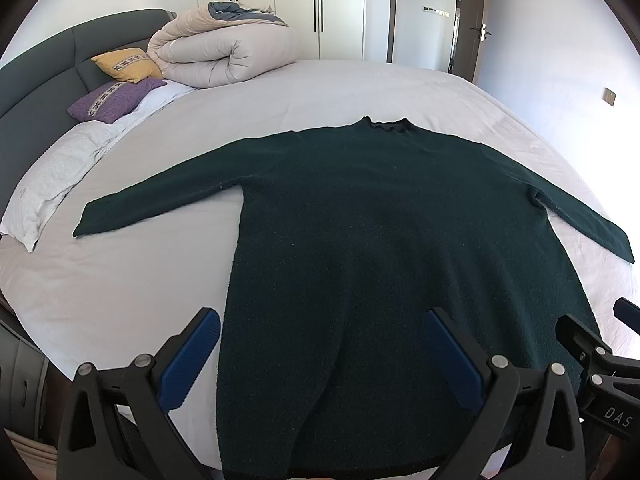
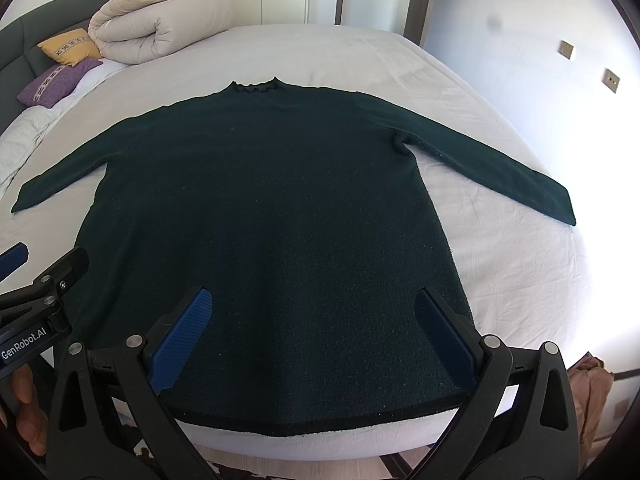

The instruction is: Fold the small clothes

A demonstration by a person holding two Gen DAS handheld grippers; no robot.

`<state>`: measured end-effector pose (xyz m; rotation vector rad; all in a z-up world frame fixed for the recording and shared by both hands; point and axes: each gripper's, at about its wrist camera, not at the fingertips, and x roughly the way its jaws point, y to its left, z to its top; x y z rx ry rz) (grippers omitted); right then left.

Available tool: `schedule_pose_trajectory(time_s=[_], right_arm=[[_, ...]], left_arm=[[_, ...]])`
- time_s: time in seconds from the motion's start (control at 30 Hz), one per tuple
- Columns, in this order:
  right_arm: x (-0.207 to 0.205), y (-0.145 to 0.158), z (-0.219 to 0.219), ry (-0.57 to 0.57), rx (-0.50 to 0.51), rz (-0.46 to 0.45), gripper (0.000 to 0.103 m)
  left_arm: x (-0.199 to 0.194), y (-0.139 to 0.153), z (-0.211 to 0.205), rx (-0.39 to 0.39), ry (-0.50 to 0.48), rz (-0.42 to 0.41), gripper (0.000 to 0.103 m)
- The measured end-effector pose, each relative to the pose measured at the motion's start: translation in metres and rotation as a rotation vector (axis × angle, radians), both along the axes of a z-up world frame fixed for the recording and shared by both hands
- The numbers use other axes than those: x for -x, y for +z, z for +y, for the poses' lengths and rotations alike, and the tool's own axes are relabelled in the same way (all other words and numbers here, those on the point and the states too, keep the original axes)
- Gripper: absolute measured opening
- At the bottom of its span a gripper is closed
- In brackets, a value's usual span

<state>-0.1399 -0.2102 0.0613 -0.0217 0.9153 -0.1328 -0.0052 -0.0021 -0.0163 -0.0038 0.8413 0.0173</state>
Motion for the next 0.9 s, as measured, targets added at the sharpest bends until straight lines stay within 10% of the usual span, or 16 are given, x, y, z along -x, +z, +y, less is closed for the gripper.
schedule_pose_trajectory(time_s=[0.9], right_arm=[[0.0006, -0.0015, 0.0027, 0.003, 0.005, 0.009, 0.103]], left_arm=[[0.0018, -0.0031, -0.0044, 0.000, 0.000, 0.002, 0.103]])
